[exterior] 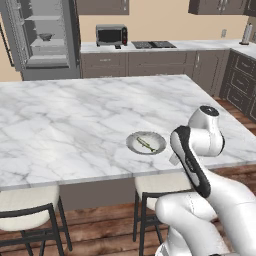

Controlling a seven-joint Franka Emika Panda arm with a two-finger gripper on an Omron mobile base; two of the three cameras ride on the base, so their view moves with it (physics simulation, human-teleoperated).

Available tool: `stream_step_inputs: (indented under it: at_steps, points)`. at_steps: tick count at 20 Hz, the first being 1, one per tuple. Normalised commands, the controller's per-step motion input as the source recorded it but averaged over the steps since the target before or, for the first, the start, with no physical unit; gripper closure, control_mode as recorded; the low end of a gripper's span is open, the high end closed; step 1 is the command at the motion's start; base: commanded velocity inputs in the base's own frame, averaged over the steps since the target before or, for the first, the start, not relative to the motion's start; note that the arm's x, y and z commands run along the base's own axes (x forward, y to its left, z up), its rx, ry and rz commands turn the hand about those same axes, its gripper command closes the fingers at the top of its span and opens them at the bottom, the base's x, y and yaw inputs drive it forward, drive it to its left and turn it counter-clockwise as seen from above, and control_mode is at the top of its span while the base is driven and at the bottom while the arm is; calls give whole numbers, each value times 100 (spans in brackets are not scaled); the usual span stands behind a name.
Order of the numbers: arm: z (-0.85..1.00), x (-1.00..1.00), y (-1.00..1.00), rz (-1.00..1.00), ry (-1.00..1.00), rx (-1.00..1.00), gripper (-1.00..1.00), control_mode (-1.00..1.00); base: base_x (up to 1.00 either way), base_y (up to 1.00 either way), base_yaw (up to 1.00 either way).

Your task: Take the fish from the fridge and place it on the digital scale on the counter by the fridge. Wait a few seconds for a reading, then move it to the plate on the dining counter.

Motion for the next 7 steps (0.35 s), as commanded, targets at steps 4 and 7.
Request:
stream_step_inputs:
  at_steps: [4,7]
  points:
    - [100,-59,12,-1,-7,-1,-100,-100,0,0,0]
    - [100,-71,4,-8,-26,0,-100,-100,0,0,0]
